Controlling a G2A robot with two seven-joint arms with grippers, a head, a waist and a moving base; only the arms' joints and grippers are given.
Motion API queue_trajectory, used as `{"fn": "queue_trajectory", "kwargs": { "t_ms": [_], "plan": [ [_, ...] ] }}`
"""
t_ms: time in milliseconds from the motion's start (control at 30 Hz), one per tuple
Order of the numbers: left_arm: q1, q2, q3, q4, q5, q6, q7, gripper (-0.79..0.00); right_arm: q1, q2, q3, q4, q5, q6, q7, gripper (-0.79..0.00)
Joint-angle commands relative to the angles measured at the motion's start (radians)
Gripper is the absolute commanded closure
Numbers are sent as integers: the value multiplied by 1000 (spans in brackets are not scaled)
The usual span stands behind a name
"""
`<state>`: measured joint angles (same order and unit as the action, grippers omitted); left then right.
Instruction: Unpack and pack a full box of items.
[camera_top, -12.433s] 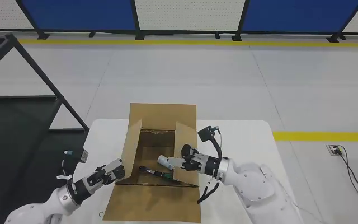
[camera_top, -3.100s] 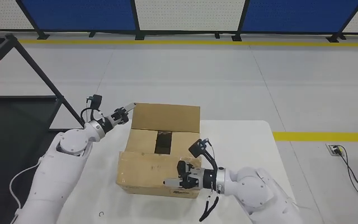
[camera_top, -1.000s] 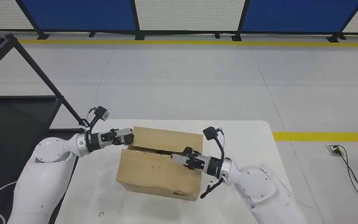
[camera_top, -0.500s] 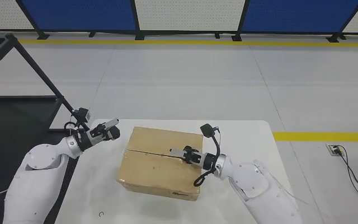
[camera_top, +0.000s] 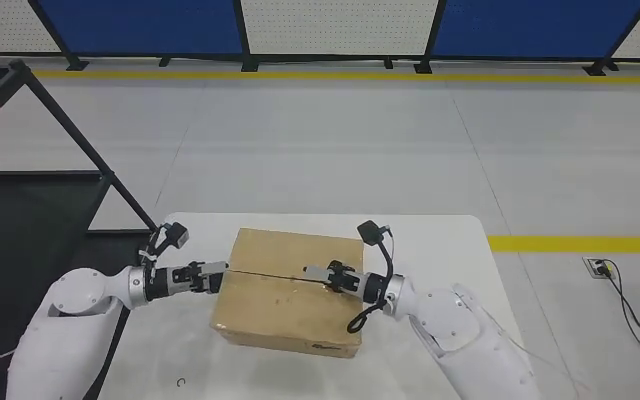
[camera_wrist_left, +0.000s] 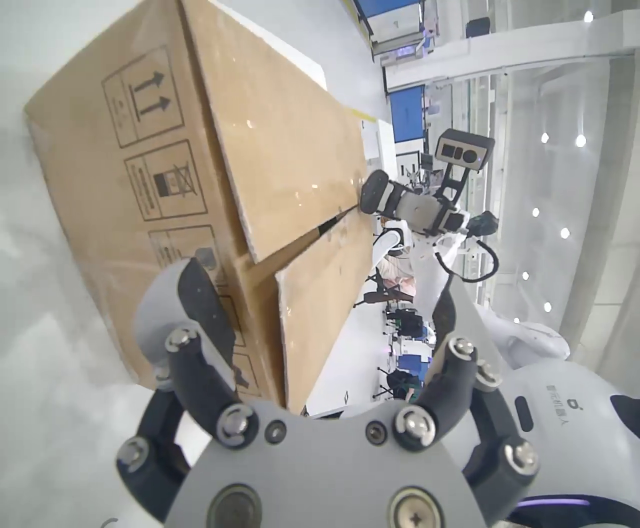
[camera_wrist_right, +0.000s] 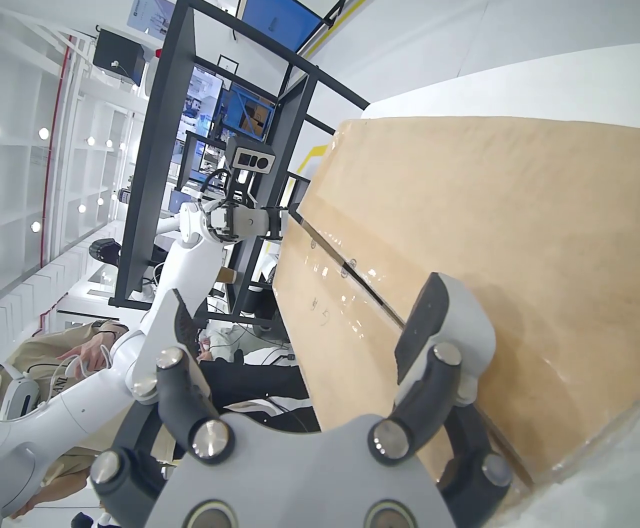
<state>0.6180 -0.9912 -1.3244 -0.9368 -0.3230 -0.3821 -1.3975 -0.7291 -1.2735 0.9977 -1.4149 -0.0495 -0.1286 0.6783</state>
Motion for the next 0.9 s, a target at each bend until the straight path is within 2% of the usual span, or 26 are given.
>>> {"fn": "queue_trajectory", "kwargs": {
  "t_ms": [0,233,400,500,767,867],
  "plan": [
    [6,2,3,-9,-1,6,-11,-785,1,-1,0,3,-1,-2,3,-785],
    [16,12,-20,-14,-29,7,23,-785,5,-3,2,20,-7,-2,13,-785],
    [24,15,-81,-24,-209,35,49,-785,7,-5,0,33,-8,-4,16,-785],
    [36,13,-91,-47,-296,73,38,-785,4,-6,-1,34,-4,-10,20,-785],
    [39,-1,-7,-87,-210,79,129,-785,-1,-7,0,31,2,-54,43,-785],
    [35,-5,18,-86,-192,83,125,-785,-5,-7,3,29,0,-57,45,-785]
  ]
}}
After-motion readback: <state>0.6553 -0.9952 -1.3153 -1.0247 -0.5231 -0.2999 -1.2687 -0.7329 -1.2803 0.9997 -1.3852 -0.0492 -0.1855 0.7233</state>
